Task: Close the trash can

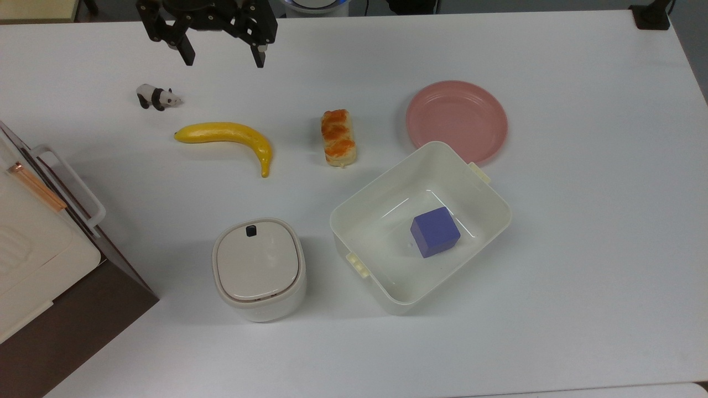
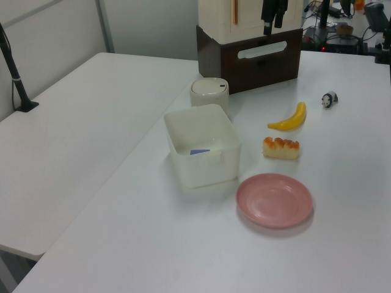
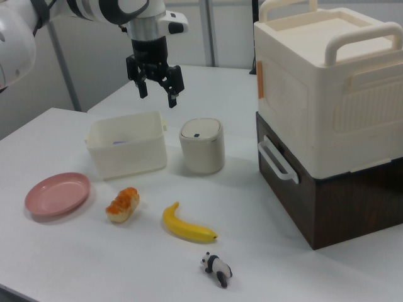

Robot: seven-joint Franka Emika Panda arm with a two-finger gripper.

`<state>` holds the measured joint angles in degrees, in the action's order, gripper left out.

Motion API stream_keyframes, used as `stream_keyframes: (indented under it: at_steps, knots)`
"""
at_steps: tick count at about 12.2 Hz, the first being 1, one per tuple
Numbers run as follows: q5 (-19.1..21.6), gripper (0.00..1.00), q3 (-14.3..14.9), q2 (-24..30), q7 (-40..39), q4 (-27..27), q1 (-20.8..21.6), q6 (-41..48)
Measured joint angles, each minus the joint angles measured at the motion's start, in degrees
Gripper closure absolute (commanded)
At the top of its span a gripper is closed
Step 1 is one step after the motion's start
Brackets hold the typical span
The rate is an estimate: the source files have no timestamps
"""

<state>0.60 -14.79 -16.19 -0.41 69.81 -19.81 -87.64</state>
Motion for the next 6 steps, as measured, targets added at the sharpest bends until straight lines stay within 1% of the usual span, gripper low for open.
stream_keyframes:
  at_steps: [6]
  knots:
    - [0.0,0.0,0.0,0.0,0.0,0.0,0.0,0.0]
